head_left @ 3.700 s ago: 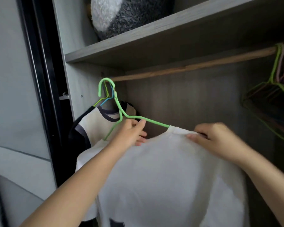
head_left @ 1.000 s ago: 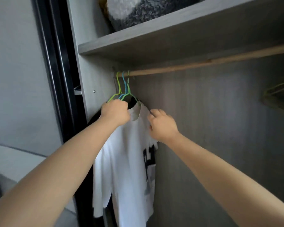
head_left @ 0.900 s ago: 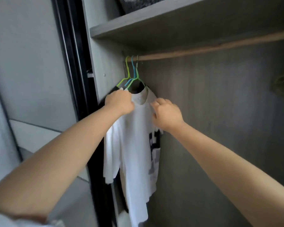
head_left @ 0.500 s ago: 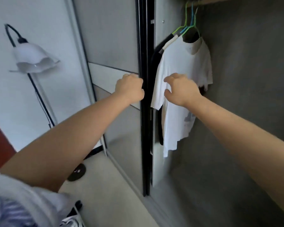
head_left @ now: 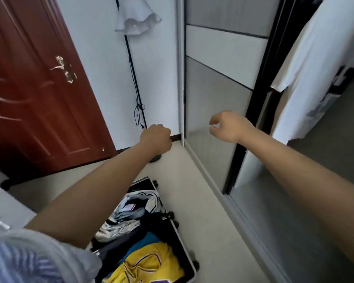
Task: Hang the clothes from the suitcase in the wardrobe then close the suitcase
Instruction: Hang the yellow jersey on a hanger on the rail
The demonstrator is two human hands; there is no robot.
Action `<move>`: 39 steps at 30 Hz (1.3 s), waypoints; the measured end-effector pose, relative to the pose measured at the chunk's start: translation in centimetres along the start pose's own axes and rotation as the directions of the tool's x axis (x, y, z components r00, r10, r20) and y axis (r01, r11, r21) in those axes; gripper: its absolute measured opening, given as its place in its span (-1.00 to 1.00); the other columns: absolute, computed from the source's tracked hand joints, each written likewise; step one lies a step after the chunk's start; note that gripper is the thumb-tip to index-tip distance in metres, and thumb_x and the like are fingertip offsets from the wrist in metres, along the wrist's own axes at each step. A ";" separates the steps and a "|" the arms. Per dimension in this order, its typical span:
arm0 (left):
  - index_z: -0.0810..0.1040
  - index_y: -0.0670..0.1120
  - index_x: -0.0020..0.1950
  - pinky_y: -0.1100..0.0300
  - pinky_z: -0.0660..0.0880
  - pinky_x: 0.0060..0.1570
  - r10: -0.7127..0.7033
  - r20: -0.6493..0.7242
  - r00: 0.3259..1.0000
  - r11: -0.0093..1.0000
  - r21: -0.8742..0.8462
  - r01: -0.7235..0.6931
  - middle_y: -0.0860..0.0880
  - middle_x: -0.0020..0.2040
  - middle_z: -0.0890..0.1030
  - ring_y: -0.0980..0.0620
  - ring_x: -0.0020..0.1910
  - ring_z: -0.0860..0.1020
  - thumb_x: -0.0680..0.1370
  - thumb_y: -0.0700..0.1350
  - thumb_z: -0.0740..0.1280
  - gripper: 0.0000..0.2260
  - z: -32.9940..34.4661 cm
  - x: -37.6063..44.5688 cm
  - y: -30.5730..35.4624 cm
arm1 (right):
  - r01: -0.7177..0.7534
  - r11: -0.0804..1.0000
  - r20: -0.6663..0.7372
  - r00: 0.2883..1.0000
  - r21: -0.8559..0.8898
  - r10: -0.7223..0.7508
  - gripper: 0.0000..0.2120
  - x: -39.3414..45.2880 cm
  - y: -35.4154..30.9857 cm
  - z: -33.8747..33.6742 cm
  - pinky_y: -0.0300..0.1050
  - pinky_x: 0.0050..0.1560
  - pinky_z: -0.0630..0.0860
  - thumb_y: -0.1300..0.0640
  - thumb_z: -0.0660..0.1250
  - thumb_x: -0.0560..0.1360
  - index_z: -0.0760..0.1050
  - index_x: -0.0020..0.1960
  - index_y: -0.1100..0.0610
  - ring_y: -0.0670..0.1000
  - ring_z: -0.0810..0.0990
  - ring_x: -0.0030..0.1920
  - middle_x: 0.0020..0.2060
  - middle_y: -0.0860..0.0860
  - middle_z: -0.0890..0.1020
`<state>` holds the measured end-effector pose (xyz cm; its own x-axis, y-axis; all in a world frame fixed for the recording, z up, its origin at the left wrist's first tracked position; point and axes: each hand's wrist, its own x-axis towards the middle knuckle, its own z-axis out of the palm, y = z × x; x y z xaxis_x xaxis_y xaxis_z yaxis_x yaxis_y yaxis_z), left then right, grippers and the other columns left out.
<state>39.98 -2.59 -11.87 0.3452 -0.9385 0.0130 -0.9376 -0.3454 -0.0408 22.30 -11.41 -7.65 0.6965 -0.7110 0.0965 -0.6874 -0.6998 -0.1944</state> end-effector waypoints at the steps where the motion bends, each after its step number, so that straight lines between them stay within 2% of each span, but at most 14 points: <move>1: 0.49 -0.23 0.15 0.07 0.40 0.02 -0.017 0.040 0.999 1.000 0.001 0.017 -0.19 0.15 0.46 -0.16 0.14 0.44 0.58 -0.13 0.12 -0.73 0.7 -0.7 -1.5 | -0.007 1.000 0.055 0.998 0.012 0.006 -0.70 0.1 -1.2 1.1 -0.08 0.17 0.40 0.13 0.18 0.54 0.49 0.21 0.21 0.14 0.45 0.24 0.22 0.16 0.52; 5: 0.50 -0.22 0.12 0.11 0.37 -0.12 -0.066 0.142 0.988 0.997 0.038 0.061 -0.19 0.12 0.51 -0.17 0.05 0.49 0.57 -0.12 0.12 -0.73 3.9 -3.9 -10.0 | -0.030 0.996 0.202 0.979 0.080 0.013 -0.72 1.0 -8.4 7.0 -0.13 0.09 0.39 0.14 0.17 0.55 0.51 0.16 0.24 0.13 0.48 0.18 0.17 0.15 0.55; 10: 0.50 -0.18 0.16 0.07 0.42 0.10 -0.041 0.253 0.966 0.999 0.041 0.032 -0.17 0.21 0.50 -0.16 0.20 0.46 0.57 -0.10 0.13 -0.73 9.7 -7.3 -21.0 | -0.100 0.984 0.337 0.940 0.149 0.044 -0.70 1.4 -17.6 16.2 -0.11 0.19 0.37 0.14 0.14 0.56 0.49 0.20 0.23 0.12 0.44 0.24 0.22 0.14 0.52; 14: 0.50 -0.23 0.14 0.07 0.43 0.04 -0.034 0.395 0.918 0.999 -0.017 0.045 -0.22 0.15 0.55 -0.20 0.12 0.49 0.59 -0.14 0.10 -0.73 15.5 -10.6 -26.5 | -0.183 0.966 0.470 0.879 0.180 0.079 -0.70 -0.6 -22.6 24.0 -0.17 0.13 0.32 0.20 0.10 0.56 0.49 0.17 0.30 0.13 0.44 0.24 0.21 0.20 0.52; 18: 0.43 -0.27 0.25 0.05 0.43 0.06 -0.009 0.518 0.855 0.997 -0.056 0.045 -0.26 0.14 0.54 -0.20 0.13 0.50 0.59 -0.18 0.06 -0.69 22.8 -13.2 -29.2 | -0.293 0.946 0.625 0.767 0.137 0.147 -0.76 -3.7 -24.6 31.7 -0.10 0.13 0.39 0.21 0.12 0.55 0.51 0.08 0.26 0.15 0.46 0.22 0.17 0.19 0.53; 21: 0.51 -0.22 0.02 0.07 0.42 0.04 0.017 0.532 0.846 0.985 -0.154 0.078 -0.23 0.10 0.54 -0.19 0.13 0.49 0.59 -0.16 0.09 -0.76 29.2 -14.9 -29.8 | -0.391 0.912 0.678 0.705 0.128 0.207 -0.75 -6.0 -24.5 38.0 -0.10 0.05 0.41 0.22 0.10 0.55 0.51 0.07 0.27 0.14 0.49 0.16 0.12 0.17 0.56; 25: 0.51 -0.22 0.05 0.11 0.39 -0.06 -0.024 0.501 0.865 0.963 -0.221 0.154 -0.16 0.05 0.55 -0.12 0.08 0.50 0.60 -0.12 0.10 -0.75 38.1 -18.3 -28.9 | -0.476 0.872 0.742 0.625 0.114 0.244 -0.79 -9.9 -23.6 47.3 -0.26 -0.33 0.29 0.20 0.11 0.55 0.38 -0.24 0.10 0.04 0.46 -0.03 0.09 0.18 0.56; 27: 0.52 -0.21 0.04 0.10 0.38 -0.08 -0.028 0.522 0.852 0.952 -0.246 0.182 -0.16 0.03 0.55 -0.11 0.07 0.51 0.60 -0.13 0.10 -0.76 44.0 -19.6 -28.5 | -0.489 0.867 0.771 0.587 0.096 0.246 -0.73 -11.7 -23.3 52.4 -0.23 -0.36 0.22 0.20 0.10 0.57 0.28 -0.31 0.04 0.03 0.44 -0.02 0.13 0.16 0.54; 29: 0.52 -0.21 0.04 0.12 0.33 -0.15 -0.032 0.557 0.830 0.942 -0.260 0.211 -0.14 0.01 0.56 -0.08 0.03 0.51 0.60 -0.14 0.10 -0.76 49.6 -20.9 -28.1 | -0.492 0.867 0.807 0.542 0.080 0.233 -0.78 -13.6 -23.0 57.7 -0.19 -0.19 0.27 0.21 0.07 0.58 0.42 -0.17 0.09 0.09 0.49 0.14 0.17 0.15 0.54; 31: 0.50 -0.20 0.06 0.17 0.29 -0.20 -0.047 0.593 0.804 0.939 -0.249 0.238 -0.12 0.02 0.55 -0.07 0.02 0.52 0.60 -0.13 0.09 -0.76 55.5 -22.5 -27.7 | -0.511 0.858 0.816 0.516 0.049 0.260 -0.75 -15.6 -22.7 62.7 -0.17 -0.07 0.32 0.20 0.05 0.59 0.48 0.10 0.20 0.09 0.47 0.21 0.19 0.14 0.53; 34: 0.48 -0.16 0.07 0.15 0.38 -0.08 -0.095 0.717 0.691 0.931 -0.181 0.317 -0.11 0.06 0.53 -0.05 0.07 0.50 0.61 -0.13 0.07 -0.77 63.1 -25.1 -27.3 | -0.547 0.837 0.848 0.451 0.017 0.278 -0.73 -18.2 -22.4 69.8 -0.19 -0.07 0.33 0.20 0.07 0.56 0.46 0.17 0.21 0.09 0.49 0.18 0.17 0.13 0.54; 36: 0.44 -0.11 -0.07 0.15 0.40 -0.04 -0.091 0.764 0.639 0.923 -0.176 0.342 -0.12 0.04 0.51 -0.05 0.08 0.50 0.60 -0.13 0.07 -0.82 67.9 -26.5 -27.2 | -0.532 0.847 0.873 0.425 0.027 0.239 -0.71 -19.1 -22.0 74.0 -0.20 0.02 0.36 0.19 0.08 0.56 0.44 0.21 0.19 0.07 0.46 0.22 0.22 0.11 0.50; 38: 0.26 -0.03 -0.29 0.13 0.40 -0.05 -0.074 0.790 0.608 0.911 -0.194 0.364 -0.11 -0.04 0.47 -0.07 0.09 0.50 0.59 -0.13 0.09 -0.76 72.0 -27.7 -26.9 | -0.499 0.862 0.900 0.410 0.086 0.148 -0.66 -19.3 -22.0 77.6 -0.21 0.19 0.33 0.17 0.11 0.57 0.36 0.33 0.14 0.04 0.39 0.31 0.33 0.06 0.39; 39: 0.24 -0.01 -0.31 0.14 0.39 -0.05 -0.073 0.797 0.599 0.902 -0.203 0.380 -0.11 -0.05 0.46 -0.07 0.09 0.50 0.59 -0.12 0.11 -0.74 74.0 -28.1 -26.7 | -0.472 0.872 0.902 0.422 0.131 0.092 -0.63 -19.0 -21.9 79.5 -0.20 0.25 0.31 0.16 0.13 0.57 0.31 0.37 0.13 0.04 0.35 0.35 0.37 0.05 0.32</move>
<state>58.52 33.17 -85.03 0.3095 -0.5355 -0.7857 -0.7237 -0.6687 0.1707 40.46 22.96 -82.79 0.4161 -0.3021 -0.8576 -0.9008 -0.2658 -0.3434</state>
